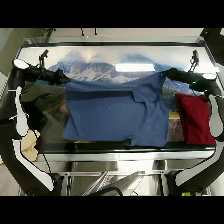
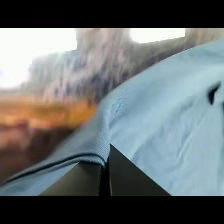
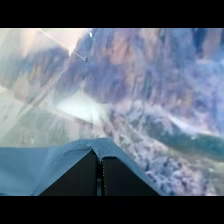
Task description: Fold the shirts.
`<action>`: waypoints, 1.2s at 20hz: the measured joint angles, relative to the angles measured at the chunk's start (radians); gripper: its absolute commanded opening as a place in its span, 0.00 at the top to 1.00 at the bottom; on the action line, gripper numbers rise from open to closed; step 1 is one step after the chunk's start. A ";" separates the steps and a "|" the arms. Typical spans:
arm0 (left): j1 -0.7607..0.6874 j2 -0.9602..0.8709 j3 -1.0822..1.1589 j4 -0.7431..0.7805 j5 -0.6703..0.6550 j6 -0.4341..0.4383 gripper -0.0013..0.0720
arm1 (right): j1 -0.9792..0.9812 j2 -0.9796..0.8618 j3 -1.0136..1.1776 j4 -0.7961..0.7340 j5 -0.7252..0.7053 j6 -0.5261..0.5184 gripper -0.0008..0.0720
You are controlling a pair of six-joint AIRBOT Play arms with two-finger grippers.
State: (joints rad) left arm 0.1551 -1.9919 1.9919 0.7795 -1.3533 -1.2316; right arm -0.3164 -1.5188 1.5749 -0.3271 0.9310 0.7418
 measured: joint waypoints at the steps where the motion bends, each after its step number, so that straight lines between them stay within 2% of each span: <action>1: -0.002 -0.005 0.021 0.004 0.013 -0.008 0.97 | -0.009 -0.003 0.008 0.003 0.008 0.007 0.97; 8: -0.003 -0.016 0.018 0.028 0.069 -0.028 0.97 | -0.029 -0.032 0.025 -0.016 0.040 0.030 0.97; 13: -0.003 -0.021 0.024 0.111 0.087 -0.018 0.97 | -0.029 -0.039 0.005 -0.120 0.090 0.072 0.97; 18: -0.005 -0.024 0.025 0.209 0.085 0.008 0.97 | -0.029 -0.047 -0.076 -0.193 0.116 0.090 0.97; 24: -0.005 -0.075 0.024 0.243 0.030 0.037 0.97 | -0.029 -0.060 -0.136 -0.233 0.118 0.096 0.97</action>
State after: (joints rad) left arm 0.1505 -2.0666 2.0163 1.0222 -1.3231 -1.1942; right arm -0.3454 -1.5787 1.4391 -0.5602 1.0492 0.8375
